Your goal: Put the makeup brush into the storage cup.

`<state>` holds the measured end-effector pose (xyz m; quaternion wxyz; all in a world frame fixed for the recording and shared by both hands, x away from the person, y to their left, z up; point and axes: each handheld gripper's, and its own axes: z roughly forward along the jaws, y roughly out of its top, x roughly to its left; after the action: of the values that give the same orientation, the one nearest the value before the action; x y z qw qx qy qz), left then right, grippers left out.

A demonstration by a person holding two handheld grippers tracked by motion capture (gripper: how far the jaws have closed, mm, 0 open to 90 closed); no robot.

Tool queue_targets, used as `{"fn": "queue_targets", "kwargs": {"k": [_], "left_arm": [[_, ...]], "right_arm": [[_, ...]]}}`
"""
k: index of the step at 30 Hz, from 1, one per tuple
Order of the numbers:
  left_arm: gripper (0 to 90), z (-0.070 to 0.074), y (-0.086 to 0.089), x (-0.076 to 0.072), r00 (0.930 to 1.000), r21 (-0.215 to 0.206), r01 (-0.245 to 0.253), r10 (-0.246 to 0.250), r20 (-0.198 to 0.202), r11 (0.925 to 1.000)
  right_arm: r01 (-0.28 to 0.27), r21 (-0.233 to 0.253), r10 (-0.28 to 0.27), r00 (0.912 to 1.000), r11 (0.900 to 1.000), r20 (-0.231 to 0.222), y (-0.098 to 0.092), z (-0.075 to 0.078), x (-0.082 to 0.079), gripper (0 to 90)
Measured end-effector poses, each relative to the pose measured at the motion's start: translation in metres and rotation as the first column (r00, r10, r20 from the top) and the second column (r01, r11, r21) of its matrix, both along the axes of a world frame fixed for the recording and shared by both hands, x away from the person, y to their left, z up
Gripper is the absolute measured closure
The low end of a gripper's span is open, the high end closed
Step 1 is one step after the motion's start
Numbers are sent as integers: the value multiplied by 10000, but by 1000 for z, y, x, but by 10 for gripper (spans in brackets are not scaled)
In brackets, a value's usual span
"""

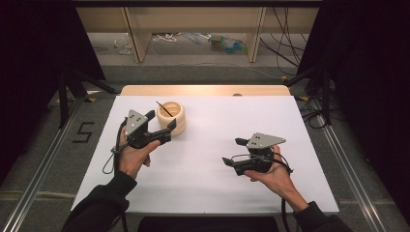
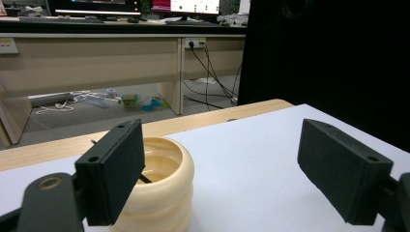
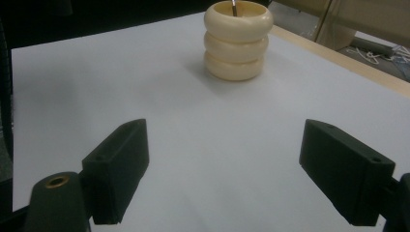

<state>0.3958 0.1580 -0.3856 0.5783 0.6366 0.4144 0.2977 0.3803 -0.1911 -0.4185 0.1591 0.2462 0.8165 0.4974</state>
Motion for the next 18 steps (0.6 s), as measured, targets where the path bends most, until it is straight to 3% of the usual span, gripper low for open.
{"fn": "queue_targets", "kwargs": {"k": [18], "left_arm": [[168,-12,0,-39,9984,216,569,-569,-16,9981]], "right_arm": [[377,451,-394,9986,9983,364,-17,5,-14,182]]}}
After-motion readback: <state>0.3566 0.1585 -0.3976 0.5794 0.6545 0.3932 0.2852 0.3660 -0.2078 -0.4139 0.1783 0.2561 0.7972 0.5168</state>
